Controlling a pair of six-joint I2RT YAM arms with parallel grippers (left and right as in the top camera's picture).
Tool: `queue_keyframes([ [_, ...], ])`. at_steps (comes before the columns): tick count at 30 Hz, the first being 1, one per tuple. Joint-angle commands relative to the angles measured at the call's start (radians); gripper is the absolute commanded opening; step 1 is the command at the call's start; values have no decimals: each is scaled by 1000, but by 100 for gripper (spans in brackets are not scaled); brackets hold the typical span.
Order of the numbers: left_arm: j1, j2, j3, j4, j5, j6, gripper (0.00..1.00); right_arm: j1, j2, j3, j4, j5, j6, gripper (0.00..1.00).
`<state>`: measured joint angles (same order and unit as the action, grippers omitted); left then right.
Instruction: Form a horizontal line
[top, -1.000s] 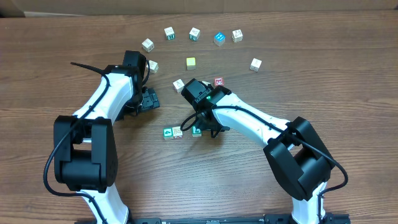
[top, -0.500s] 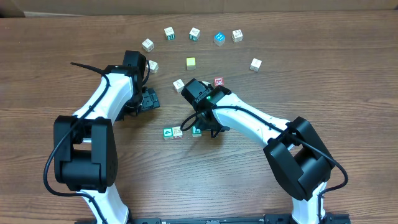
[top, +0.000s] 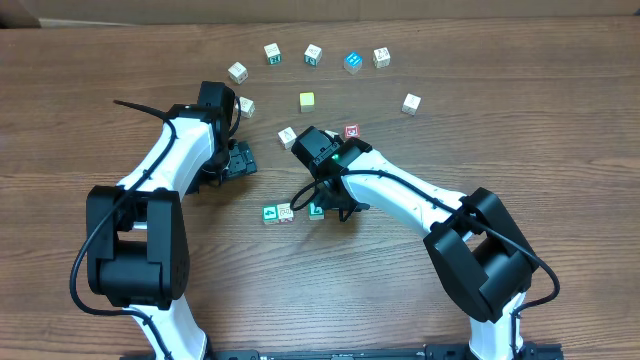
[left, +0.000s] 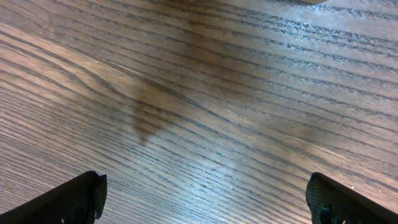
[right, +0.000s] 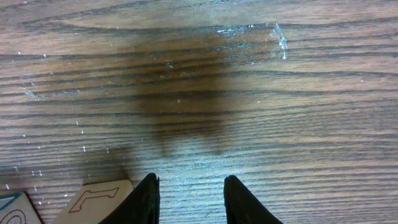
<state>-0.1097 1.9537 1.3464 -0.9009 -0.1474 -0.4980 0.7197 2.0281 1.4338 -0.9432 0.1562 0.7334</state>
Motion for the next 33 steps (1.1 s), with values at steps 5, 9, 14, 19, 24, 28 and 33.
queue_keyframes([
  [5,-2,10,-3,1,-12,-3,100,-9,-13,-7,2,-1,3,22],
  [9,-2,10,-3,1,-12,-3,100,-9,-13,-7,2,-1,3,22],
  [14,-2,10,-3,1,-12,-3,100,-9,-14,-6,1,-1,3,21],
  [19,-2,10,-3,1,-12,-3,99,-9,-16,11,-18,-1,2,20],
  [24,-2,10,-3,1,-12,-3,100,-9,-47,32,-39,0,-1,20],
  [28,-2,10,-3,1,-12,-3,100,-9,-90,32,-40,0,-1,21],
  [33,-2,10,-3,1,-12,-3,99,-14,-100,32,-41,-2,-1,21],
])
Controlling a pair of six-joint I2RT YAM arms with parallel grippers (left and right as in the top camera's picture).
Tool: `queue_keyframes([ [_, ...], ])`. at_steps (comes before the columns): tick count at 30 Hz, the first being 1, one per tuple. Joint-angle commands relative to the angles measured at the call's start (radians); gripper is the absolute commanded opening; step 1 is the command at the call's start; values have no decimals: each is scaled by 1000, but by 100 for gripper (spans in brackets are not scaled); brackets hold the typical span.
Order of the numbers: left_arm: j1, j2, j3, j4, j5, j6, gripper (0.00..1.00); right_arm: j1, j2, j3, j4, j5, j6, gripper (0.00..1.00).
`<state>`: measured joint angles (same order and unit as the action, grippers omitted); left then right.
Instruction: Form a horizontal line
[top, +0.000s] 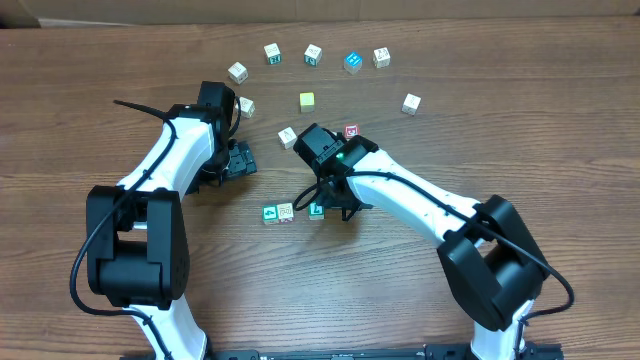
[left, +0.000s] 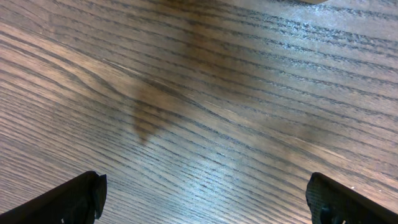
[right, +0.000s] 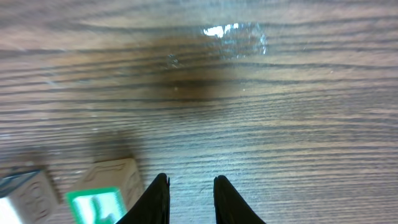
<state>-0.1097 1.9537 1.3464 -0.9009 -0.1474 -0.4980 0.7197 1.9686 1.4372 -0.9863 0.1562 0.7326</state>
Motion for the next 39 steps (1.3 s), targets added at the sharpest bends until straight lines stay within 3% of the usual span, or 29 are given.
queue_keyframes([
  [1,-2,10,-3,1,-12,-3,100,-18,-40,29,0,-6,0,21],
  [8,-2,10,-3,1,-12,-3,100,-97,-40,28,11,-186,-79,17],
  [39,-2,10,-3,1,-12,-3,100,-92,-40,-17,47,-184,-79,18],
])
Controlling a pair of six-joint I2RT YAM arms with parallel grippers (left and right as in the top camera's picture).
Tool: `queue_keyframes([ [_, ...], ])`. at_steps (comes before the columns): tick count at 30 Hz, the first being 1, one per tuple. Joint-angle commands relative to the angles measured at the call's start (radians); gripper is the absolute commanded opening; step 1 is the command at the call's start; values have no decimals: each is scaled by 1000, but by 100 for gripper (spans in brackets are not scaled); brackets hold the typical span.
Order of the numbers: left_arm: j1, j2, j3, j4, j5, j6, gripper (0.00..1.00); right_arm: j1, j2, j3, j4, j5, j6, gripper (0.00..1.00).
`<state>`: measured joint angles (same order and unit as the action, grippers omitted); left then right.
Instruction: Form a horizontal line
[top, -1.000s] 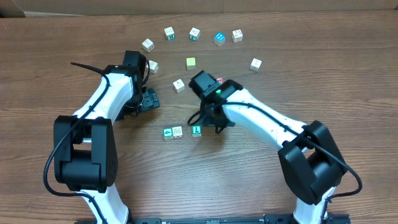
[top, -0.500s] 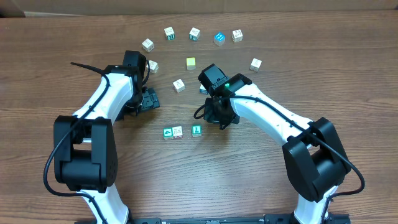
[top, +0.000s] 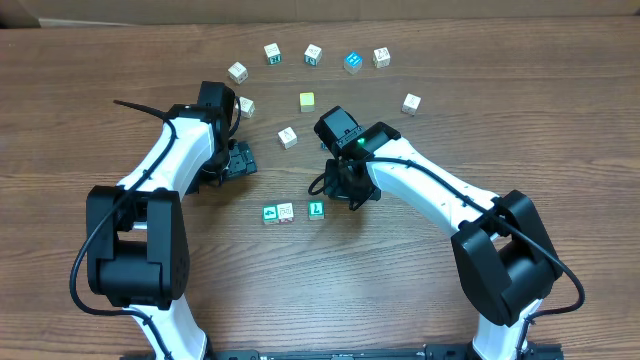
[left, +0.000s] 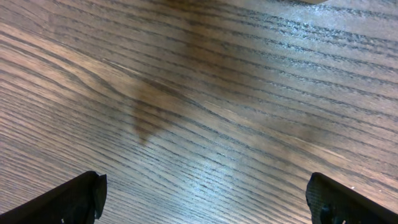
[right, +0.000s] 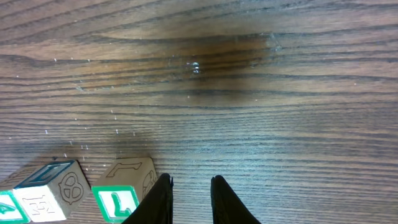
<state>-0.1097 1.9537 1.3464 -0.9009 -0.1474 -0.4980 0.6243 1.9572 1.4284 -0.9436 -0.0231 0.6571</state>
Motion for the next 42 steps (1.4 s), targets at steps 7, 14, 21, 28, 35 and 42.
queue_keyframes([
  [7,-3,10,-3,1,-12,-3,100,4,-29,-8,6,-5,-4,19],
  [14,-3,10,-3,1,-12,-3,100,4,-29,-8,7,-1,-8,19],
  [21,-3,10,-3,1,-12,-3,100,4,-29,-8,7,6,-11,19],
  [28,-3,10,-3,1,-12,-3,100,4,-29,-8,3,6,-11,19],
  [35,-3,10,-3,1,-13,-3,100,4,-29,-8,-5,5,-11,19],
  [42,-3,10,-3,1,-12,-3,100,31,-27,-8,-5,6,-11,14],
])
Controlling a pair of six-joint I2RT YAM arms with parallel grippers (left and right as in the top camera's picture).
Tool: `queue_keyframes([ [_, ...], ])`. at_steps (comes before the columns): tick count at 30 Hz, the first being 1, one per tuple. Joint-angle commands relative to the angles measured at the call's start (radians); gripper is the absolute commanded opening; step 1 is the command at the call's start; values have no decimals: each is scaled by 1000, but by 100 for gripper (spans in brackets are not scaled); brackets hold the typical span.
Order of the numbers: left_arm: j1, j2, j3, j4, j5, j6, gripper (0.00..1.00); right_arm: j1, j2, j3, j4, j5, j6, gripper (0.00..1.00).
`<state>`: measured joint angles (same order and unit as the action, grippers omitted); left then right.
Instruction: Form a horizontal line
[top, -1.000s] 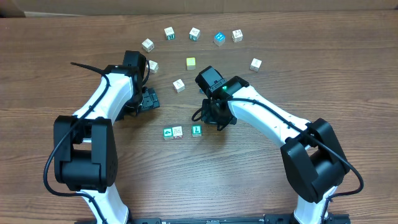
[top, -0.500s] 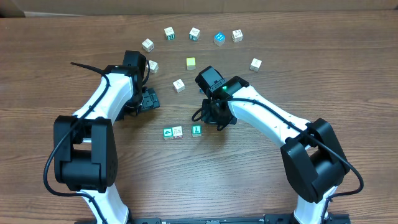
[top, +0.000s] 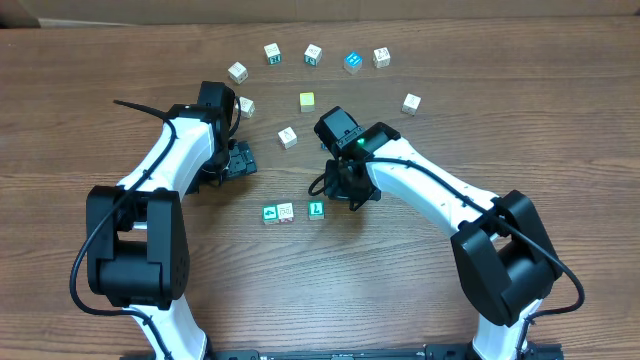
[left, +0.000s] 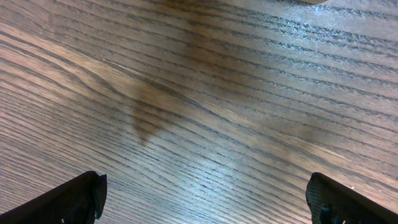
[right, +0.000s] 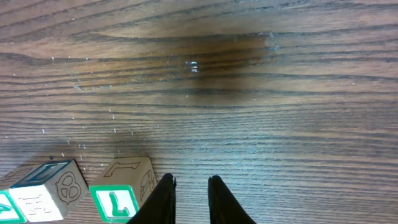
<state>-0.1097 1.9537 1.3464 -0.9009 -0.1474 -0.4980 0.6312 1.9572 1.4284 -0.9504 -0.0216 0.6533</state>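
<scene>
Three letter blocks lie in a short row: a green one (top: 269, 213), a white one (top: 286, 211) and a green L block (top: 316, 209). My right gripper (top: 345, 192) hovers just right of the row. In the right wrist view the right gripper (right: 190, 180) has only a narrow gap between its fingers, with nothing in it. The L block (right: 121, 190) sits beside the left finger, with the white block (right: 46, 186) further left. My left gripper (top: 240, 160) stands wide open over bare wood, its fingers (left: 81, 196) far apart.
Loose blocks are scattered at the back: white ones (top: 237, 71), (top: 272, 52), (top: 313, 53), a blue one (top: 352, 62), more white ones at the right (top: 381, 57), (top: 411, 102), a yellow-green one (top: 307, 101), and one (top: 288, 137) between the arms.
The right gripper's fingers stand slightly closer together. The arms and blocks lie as they did.
My right gripper was low at the L block at the right end of the row, its fingers wider apart, and a red block showed behind the arm. It then stood further back and right, leaving the L block in plain sight, with the arm covering the red block. The left arm stayed still.
</scene>
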Motion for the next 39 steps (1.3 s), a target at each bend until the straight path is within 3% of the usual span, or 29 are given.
queue_keyframes([
  [1,-3,10,-3,1,-12,-3,99,31,-27,-8,2,5,-7,13],
  [10,-3,10,-3,1,-12,-4,100,55,-26,-9,14,65,1,4],
  [39,-3,10,-3,1,-12,-3,100,58,-16,-122,150,-38,5,4],
])
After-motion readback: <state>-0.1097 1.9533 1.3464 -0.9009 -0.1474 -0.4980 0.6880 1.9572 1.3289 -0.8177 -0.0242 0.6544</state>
